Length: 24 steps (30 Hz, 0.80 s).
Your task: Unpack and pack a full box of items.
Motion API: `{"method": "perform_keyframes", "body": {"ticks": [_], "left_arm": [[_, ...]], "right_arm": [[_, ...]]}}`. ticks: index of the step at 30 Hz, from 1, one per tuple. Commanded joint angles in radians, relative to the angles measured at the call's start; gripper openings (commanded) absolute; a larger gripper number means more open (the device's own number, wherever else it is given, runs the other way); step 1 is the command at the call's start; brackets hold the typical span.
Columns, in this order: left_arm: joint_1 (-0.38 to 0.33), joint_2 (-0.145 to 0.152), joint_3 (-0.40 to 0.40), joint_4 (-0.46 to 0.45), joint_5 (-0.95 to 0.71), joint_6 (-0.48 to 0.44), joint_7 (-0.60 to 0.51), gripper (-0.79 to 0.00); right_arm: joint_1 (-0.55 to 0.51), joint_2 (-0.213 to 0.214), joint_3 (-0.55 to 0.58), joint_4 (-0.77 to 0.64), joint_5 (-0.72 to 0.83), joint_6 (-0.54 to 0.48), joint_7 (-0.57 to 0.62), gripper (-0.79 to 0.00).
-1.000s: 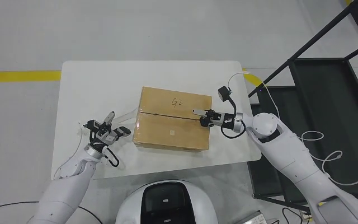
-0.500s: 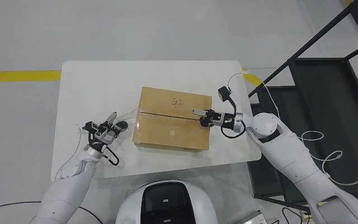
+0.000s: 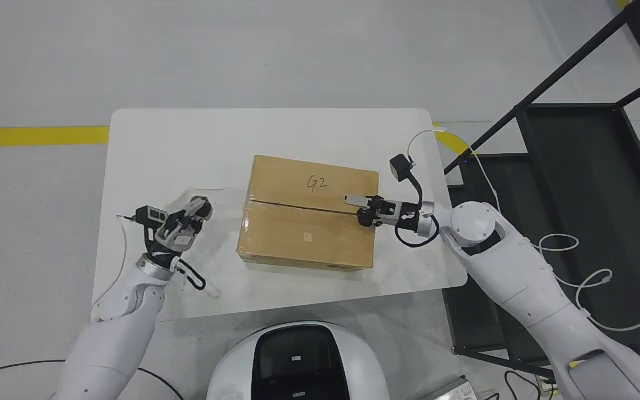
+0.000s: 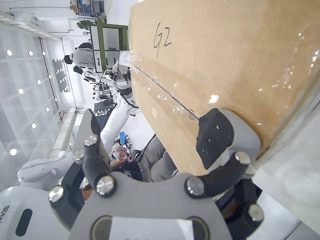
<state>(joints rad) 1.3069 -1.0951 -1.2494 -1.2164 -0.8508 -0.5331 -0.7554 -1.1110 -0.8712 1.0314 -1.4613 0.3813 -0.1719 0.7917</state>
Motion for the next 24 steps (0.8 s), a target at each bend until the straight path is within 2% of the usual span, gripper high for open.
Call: {"method": "perform_keyframes", "body": {"ticks": [1, 7, 17, 24], "left_arm": [[-0.004, 0.001, -0.001, -0.036, 0.046, 0.013, 0.011, -0.785], [-0.019, 0.000, 0.022, -0.119, 0.215, 0.062, 0.038, -0.785], [-0.046, -0.001, 0.064, -0.200, 0.477, 0.134, 0.061, -0.785], [-0.065, 0.001, 0.078, -0.259, 0.649, 0.225, 0.091, -0.785]], "right_arm": [[0.000, 0.000, 0.000, 0.000, 0.000, 0.000, 0.000, 0.000], [0.000, 0.000, 0.000, 0.000, 0.000, 0.000, 0.000, 0.000], [0.000, 0.000, 0.000, 0.000, 0.000, 0.000, 0.000, 0.000], [0.000, 0.000, 0.000, 0.000, 0.000, 0.000, 0.000, 0.000]]}}
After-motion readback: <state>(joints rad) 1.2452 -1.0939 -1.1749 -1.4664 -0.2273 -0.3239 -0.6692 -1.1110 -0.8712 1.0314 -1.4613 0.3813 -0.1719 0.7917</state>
